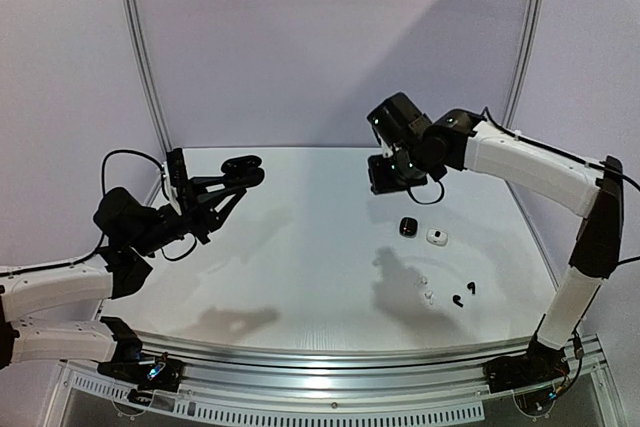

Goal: Insert the wireless bluetooth earbuds into the charging case

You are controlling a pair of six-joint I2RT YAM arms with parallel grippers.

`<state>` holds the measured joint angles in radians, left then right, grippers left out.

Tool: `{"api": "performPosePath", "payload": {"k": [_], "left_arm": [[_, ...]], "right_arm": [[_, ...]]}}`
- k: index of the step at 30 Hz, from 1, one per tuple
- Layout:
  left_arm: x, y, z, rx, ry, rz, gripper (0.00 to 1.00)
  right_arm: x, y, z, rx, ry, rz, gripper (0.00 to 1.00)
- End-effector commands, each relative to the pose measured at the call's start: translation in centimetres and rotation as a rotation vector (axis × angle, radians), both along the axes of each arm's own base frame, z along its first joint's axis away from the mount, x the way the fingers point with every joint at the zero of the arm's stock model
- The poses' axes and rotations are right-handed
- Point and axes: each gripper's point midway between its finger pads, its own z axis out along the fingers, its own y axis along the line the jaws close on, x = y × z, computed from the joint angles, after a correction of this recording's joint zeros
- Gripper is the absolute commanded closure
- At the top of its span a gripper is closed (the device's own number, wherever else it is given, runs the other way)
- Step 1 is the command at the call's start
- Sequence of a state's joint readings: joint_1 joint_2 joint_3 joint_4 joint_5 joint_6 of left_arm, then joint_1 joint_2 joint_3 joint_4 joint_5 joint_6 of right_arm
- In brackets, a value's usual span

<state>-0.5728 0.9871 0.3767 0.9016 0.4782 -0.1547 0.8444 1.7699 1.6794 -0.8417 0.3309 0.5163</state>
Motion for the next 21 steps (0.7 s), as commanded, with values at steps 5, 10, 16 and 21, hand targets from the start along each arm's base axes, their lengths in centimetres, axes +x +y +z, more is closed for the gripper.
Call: {"api": "performPosePath", "payload": {"k": [5,10,16,21], "left_arm": [[1.3,-0.7,0.1,-0.023,0.023,0.028,1.00],[2.1,-1.5,1.1,-0.039,0.006,0.036,1.00],[2.5,-2.2,3.2,-0.067,-0.033,0.043,1.00],[2.5,-2.2,4.2,-0.089,-0.052,0.049,1.00]], "right_arm": [[-1.3,5.4,16.7,0.120,-0.487,0.112,1.00],[-3.9,9.3,23.1,0.198,-0.687,0.209,1.00],[-7.7,14.5,26.2,0.189,-0.857,0.394,1.00],[-9.5,18.0,24.6,0.131,-0.901,0.570,1.00]]}}
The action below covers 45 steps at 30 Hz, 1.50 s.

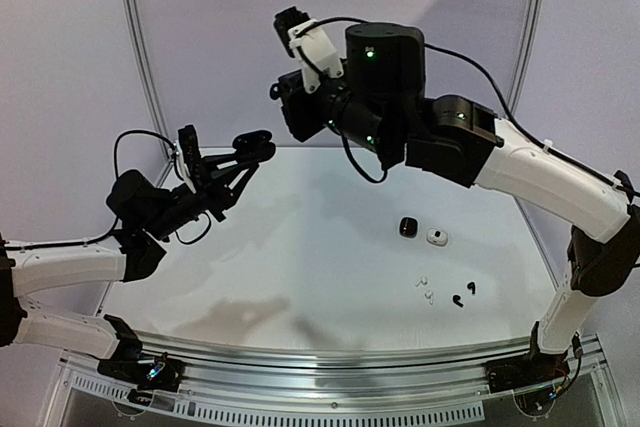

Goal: Insert the wireless bluetooth earbuds into the charging case

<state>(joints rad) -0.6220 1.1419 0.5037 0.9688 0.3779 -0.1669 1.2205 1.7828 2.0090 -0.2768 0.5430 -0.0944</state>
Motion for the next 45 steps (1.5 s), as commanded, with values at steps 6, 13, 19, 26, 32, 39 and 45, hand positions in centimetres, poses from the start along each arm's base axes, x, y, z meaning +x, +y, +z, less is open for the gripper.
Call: {"api": "performPosePath", "payload": {"k": [6,13,19,26,32,39,45], "left_arm": [[-0.4,-0.2,2.1,-0.033,-0.080,0.021,1.00],[-0.2,0.2,2.5,-0.049,-0.090,0.046,1.00],[-0.1,0.3,2.5,-0.058,-0.080,0.050,1.00],[0.1,0.7,2.9,-0.072,-0.074,0.066,1.00],[0.3,1.0,3.0,-0.084,-0.066,0.086,1.00],[0.5,1.1,3.2,-0.106,-0.043,0.087,1.00],[0.4,1.0,3.4,-0.121,-0.026,0.066,1.00]], "right_arm": [[-1.5,5.2,-0.8,-0.101,-0.186,0.152,1.00],[-1.5,7.4,-3.5,-0.167,-0.202,0.191,1.00],[-1.4,8.3,-5.4,-0.219,-0.209,0.197,1.00],[-1.2,8.8,-6.7,-0.248,-0.205,0.192,1.00],[-1.4,9.0,-7.7,-0.259,-0.190,0.186,1.00],[-0.8,8.7,-8.0,-0.253,-0.190,0.137,1.00],[-0.4,8.9,-7.6,-0.224,-0.206,0.104,1.00]]}}
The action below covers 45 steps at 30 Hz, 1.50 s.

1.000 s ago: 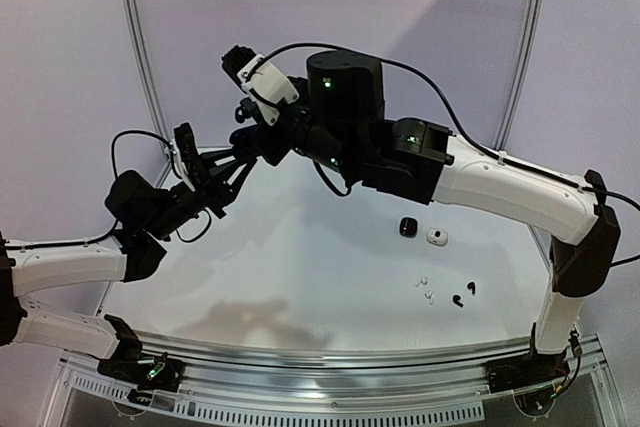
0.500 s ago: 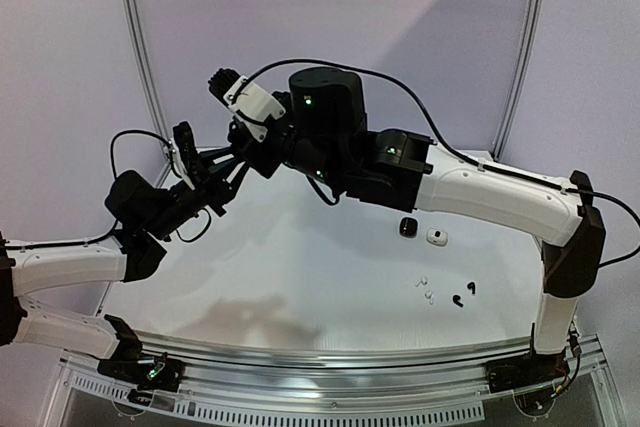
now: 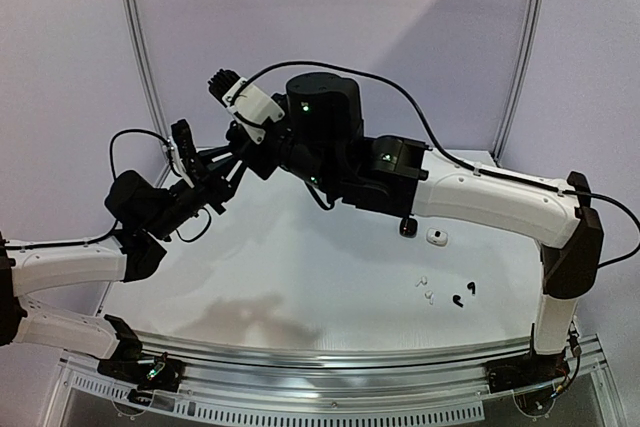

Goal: Insert the wireless bluetooth earbuds into the charging case

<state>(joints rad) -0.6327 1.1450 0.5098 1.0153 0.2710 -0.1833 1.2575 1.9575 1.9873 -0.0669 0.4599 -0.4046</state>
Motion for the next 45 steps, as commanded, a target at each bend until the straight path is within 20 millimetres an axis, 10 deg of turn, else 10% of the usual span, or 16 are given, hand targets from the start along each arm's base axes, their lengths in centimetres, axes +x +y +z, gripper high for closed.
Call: {"api": "performPosePath", "payload": {"k": [1,45], "left_arm": [[-0.6,0.0,2.0,-0.053,-0.023,-0.018,1.00],[-1.2,0.7,2.4,-0.010,-0.132,0.037,1.00]], "right_arm": [[0.4,1.1,-1.8,-0.001,-0.001,-0.028,1.00],[0.8,1.8,-8.7,-0.144,0.132,-0.047,1.00]]}}
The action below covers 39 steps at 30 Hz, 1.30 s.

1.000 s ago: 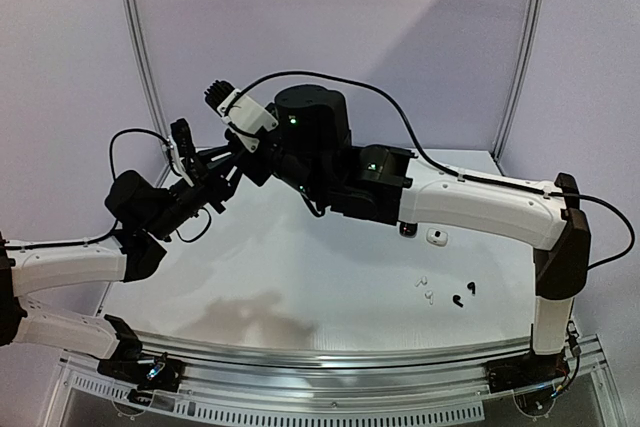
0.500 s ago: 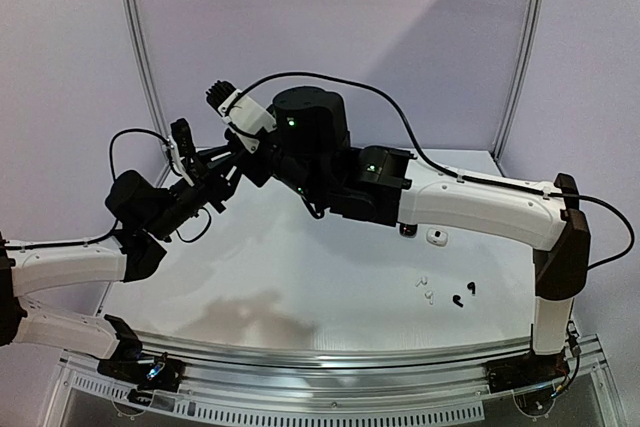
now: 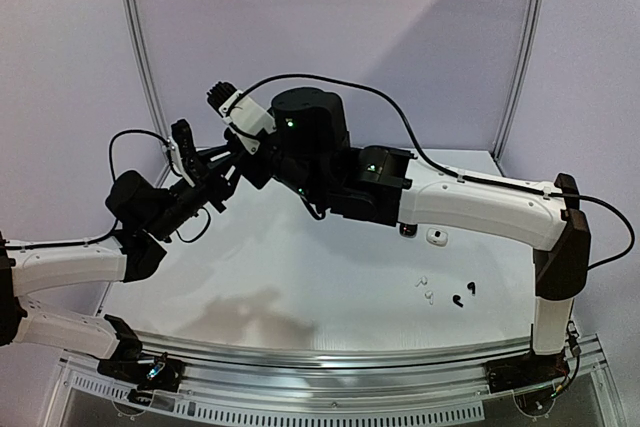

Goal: Insert the wireless bluetooth earbuds into the charging case

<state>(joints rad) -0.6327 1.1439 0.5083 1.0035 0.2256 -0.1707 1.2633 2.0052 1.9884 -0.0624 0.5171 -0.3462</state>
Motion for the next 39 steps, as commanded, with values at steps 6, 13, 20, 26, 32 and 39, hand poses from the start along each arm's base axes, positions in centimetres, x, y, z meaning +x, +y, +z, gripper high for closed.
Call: {"api": "performPosePath", "payload": {"k": [6,13,20,26,32,39], "left_arm": [[-1.9,0.4,2.7,-0.009,-0.149,-0.004,1.00],[-1.9,0.4,2.7,-0.009,-0.149,-0.001,1.00],[-1.9,0.3,2.6,-0.007,-0.148,-0.009,1.00],[-2.1,0.0,2.2,0.000,-0.131,-0.034,1.00],[-1.7,0.2,1.8,-0.003,-0.098,-0.024,1.00],[-1.6,0.2,1.6,-0.002,-0.087,-0.023,1.00]], "right_arm": [[-0.2,0.9,-6.8,-0.168,0.106,0.010,1.00],[-0.4,1.0,-7.2,-0.178,0.115,0.026,1.00],[-0.5,1.2,-7.0,-0.172,0.109,0.036,0.93],[-0.4,1.3,-6.5,-0.168,0.101,0.036,0.87],[-0.8,0.7,-5.3,-0.166,0.110,0.045,0.82],[-0.9,-0.6,-5.3,-0.205,0.127,0.023,0.81]]}}
